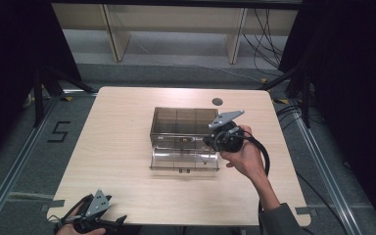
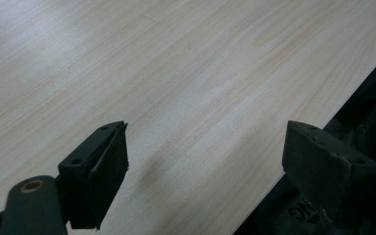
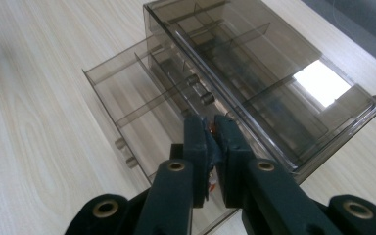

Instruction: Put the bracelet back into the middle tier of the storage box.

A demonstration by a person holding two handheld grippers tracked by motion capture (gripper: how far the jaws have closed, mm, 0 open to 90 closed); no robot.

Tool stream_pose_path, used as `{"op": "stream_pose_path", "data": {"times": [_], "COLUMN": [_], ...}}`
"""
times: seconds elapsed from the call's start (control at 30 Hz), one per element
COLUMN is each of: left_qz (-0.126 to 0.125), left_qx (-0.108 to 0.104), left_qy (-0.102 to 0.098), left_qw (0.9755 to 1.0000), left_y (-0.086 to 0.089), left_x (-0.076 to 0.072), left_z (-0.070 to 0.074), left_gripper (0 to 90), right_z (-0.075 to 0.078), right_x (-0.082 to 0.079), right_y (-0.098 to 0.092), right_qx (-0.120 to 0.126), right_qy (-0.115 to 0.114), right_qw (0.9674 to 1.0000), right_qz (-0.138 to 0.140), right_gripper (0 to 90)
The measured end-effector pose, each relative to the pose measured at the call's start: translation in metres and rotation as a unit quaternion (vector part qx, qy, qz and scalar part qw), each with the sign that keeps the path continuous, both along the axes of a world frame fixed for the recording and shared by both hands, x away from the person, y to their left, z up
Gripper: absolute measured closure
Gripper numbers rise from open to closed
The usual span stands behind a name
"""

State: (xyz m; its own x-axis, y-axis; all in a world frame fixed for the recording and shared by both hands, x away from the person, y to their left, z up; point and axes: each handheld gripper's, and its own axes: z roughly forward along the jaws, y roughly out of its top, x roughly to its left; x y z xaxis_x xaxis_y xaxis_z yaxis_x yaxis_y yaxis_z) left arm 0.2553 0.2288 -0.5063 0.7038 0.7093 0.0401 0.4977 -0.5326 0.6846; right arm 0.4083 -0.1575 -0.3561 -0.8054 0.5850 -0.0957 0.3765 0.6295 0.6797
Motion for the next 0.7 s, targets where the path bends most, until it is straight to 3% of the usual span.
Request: {"op": "stream_pose_path", "data": {"times": [0.27,0.7], "left_qz": [-0.001,0.001], "left_qx": [0.008,0.005], "left_qy": [-0.002,-0.001], "left_qw": [1.0000,1.0000], "left_y": [0.001,0.000], "left_x": [0.001,0.000], "left_z": [0.000,0.000], "left_gripper": [17.2,17.1], "right_z": [-0.018,-0.042], "right_x": [0.005,0.010], "right_y": [0.002,0.000], "right_qx": [-0.017,-0.021], "right_qy": [0.013,0.037], "right_qw": [0.9998,0.9991], "right_qz": [-0.003,-0.008], "right_gripper": [84.8,84.8]}}
